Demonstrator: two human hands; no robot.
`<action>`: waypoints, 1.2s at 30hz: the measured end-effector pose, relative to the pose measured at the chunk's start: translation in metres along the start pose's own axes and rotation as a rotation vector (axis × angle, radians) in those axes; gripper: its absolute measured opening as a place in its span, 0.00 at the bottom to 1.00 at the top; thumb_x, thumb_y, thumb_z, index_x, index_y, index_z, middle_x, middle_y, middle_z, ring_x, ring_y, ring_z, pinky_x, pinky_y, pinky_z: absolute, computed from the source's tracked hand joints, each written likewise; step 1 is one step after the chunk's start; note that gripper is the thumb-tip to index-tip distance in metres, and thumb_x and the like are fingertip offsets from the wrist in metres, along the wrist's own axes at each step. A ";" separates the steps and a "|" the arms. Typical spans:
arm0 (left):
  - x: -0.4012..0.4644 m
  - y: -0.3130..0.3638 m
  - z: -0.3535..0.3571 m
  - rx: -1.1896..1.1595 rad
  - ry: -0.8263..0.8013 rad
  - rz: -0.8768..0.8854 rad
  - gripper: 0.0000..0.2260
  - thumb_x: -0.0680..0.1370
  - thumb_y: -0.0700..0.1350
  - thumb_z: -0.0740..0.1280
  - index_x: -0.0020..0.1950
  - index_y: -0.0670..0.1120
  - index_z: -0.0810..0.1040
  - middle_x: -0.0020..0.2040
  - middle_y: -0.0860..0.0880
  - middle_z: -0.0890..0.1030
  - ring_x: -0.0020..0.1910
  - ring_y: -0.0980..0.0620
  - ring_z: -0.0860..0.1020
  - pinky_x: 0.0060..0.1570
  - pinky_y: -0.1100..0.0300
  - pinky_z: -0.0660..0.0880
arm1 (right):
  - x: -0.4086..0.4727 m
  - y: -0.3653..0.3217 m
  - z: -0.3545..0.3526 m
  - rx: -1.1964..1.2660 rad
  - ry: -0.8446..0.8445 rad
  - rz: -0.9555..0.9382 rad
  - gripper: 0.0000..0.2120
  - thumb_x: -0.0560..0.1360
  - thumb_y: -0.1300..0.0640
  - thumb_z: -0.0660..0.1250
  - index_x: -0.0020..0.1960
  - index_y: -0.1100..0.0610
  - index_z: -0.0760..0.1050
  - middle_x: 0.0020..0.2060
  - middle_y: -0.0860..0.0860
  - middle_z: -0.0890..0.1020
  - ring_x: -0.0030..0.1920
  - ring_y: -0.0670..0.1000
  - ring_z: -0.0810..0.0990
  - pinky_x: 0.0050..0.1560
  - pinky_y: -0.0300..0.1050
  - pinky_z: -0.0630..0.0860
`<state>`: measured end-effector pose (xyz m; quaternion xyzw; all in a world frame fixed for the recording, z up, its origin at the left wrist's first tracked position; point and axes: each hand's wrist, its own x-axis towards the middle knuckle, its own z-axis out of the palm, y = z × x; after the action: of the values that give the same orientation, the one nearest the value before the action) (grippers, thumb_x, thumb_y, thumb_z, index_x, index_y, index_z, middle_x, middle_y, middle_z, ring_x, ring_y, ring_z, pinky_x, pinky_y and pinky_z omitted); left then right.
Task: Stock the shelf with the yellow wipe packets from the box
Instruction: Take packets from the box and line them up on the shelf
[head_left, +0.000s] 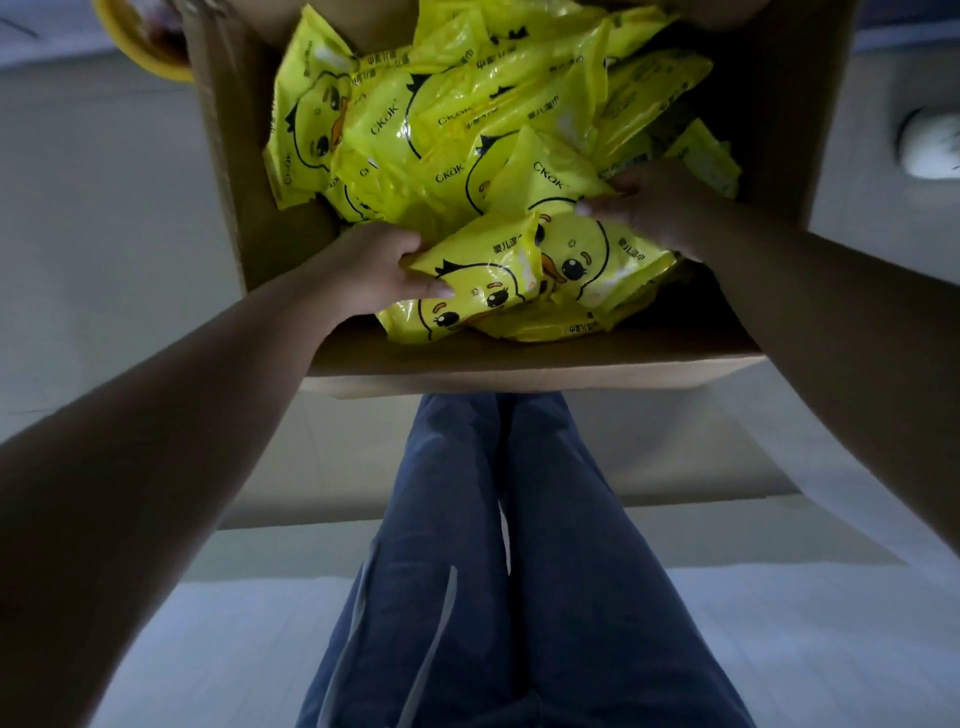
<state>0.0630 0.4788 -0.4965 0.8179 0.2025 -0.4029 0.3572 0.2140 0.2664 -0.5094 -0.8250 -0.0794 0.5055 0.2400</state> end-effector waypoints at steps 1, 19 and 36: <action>-0.010 0.004 -0.008 0.005 0.024 0.010 0.20 0.71 0.53 0.70 0.49 0.37 0.76 0.40 0.41 0.77 0.37 0.48 0.72 0.32 0.59 0.63 | -0.009 -0.007 -0.007 -0.004 0.024 -0.008 0.23 0.71 0.46 0.68 0.54 0.65 0.78 0.47 0.60 0.79 0.49 0.54 0.77 0.49 0.43 0.67; -0.281 0.142 -0.199 0.086 0.570 0.214 0.10 0.70 0.50 0.73 0.35 0.58 0.73 0.30 0.59 0.77 0.32 0.65 0.74 0.34 0.72 0.68 | -0.254 -0.188 -0.177 -0.112 0.325 -0.502 0.17 0.71 0.49 0.70 0.32 0.60 0.70 0.25 0.49 0.61 0.23 0.44 0.59 0.21 0.35 0.54; -0.397 0.166 -0.320 0.213 0.918 0.447 0.06 0.70 0.46 0.73 0.37 0.46 0.78 0.30 0.55 0.72 0.31 0.60 0.69 0.32 0.67 0.63 | -0.360 -0.316 -0.236 -0.179 0.537 -0.781 0.10 0.70 0.52 0.71 0.48 0.57 0.82 0.47 0.62 0.82 0.40 0.51 0.74 0.43 0.43 0.69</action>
<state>0.0948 0.5912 0.0272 0.9654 0.1167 0.0647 0.2239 0.2837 0.3331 0.0159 -0.8522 -0.3619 0.1378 0.3519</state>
